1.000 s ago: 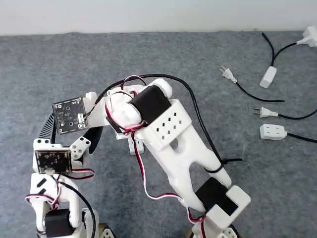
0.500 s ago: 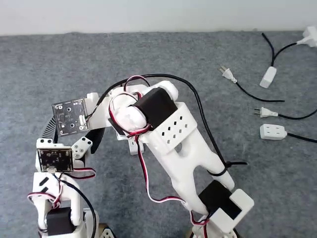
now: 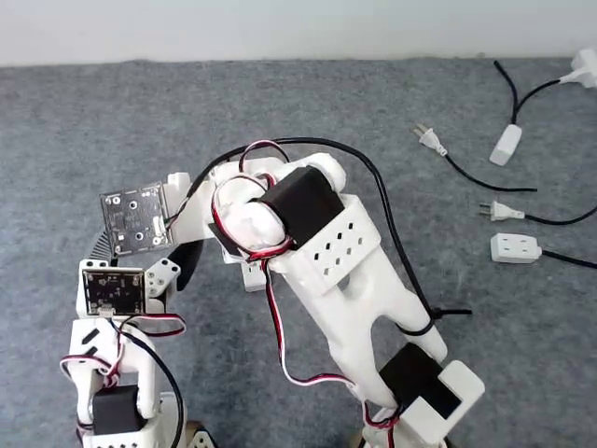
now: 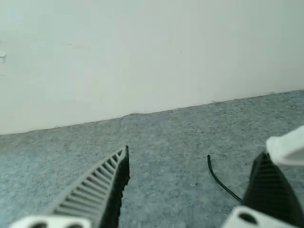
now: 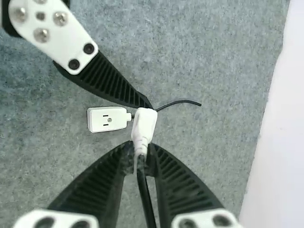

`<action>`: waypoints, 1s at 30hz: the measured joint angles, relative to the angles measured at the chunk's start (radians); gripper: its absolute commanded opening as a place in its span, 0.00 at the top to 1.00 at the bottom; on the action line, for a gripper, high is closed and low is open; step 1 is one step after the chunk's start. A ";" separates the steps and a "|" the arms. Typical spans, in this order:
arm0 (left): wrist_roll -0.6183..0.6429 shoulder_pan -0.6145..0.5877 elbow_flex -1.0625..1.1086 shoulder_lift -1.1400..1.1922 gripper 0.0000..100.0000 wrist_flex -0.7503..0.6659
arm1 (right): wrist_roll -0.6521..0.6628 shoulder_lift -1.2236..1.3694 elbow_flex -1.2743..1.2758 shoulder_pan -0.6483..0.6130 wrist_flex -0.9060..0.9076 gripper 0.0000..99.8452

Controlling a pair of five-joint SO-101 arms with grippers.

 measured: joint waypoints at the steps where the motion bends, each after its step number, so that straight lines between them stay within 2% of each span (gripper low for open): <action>1: 0.000 0.000 0.000 0.000 0.60 0.000 | 0.000 0.000 0.000 0.000 0.000 0.99; 12: -0.002 0.002 0.000 0.000 0.60 0.000 | -0.017 0.000 0.000 0.000 0.000 0.99; 21: -0.002 0.064 0.002 0.000 0.60 0.002 | -0.021 0.000 0.000 0.000 0.000 0.99; 30: -0.025 0.043 0.020 0.002 0.60 0.002 | -0.023 -0.002 0.066 0.000 0.000 0.99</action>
